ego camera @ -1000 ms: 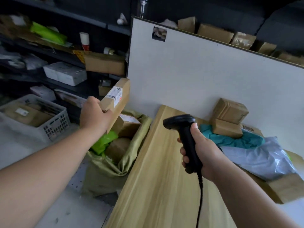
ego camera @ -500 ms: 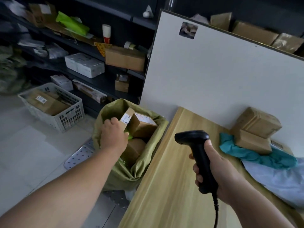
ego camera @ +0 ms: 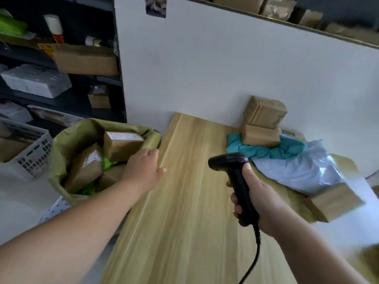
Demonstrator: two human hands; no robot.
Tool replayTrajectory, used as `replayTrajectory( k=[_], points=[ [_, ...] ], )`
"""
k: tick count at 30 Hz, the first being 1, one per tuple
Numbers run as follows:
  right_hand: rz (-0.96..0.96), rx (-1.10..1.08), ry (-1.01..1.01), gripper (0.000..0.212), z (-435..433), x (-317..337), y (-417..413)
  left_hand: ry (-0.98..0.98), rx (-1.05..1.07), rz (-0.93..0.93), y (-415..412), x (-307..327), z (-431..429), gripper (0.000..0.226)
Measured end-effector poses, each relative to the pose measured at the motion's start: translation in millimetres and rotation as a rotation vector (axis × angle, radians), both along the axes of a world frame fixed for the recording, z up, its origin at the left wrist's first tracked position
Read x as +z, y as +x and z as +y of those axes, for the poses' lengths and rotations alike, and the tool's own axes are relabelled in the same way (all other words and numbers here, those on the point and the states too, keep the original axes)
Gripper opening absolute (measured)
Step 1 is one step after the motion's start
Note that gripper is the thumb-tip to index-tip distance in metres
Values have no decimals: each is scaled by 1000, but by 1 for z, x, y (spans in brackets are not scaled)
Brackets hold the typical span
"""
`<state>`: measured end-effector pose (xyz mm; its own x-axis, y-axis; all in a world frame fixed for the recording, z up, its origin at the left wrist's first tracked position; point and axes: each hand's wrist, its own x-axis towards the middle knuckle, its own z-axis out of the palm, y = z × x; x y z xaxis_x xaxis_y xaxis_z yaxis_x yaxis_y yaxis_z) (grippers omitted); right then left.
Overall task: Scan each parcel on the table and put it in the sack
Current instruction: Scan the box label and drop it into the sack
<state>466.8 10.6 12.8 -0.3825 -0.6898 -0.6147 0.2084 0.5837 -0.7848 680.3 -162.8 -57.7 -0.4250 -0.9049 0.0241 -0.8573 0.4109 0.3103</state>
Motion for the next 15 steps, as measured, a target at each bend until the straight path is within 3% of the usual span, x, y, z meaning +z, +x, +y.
replayTrajectory(
  k=[6, 15],
  points=[
    [99, -86, -1, 72, 86, -3, -86, -14, -301, -110, -128, 7, 70, 64],
    [151, -265, 48, 70, 236, -22, -218, 33, -574, -136, -309, -7, 193, 71]
  ],
)
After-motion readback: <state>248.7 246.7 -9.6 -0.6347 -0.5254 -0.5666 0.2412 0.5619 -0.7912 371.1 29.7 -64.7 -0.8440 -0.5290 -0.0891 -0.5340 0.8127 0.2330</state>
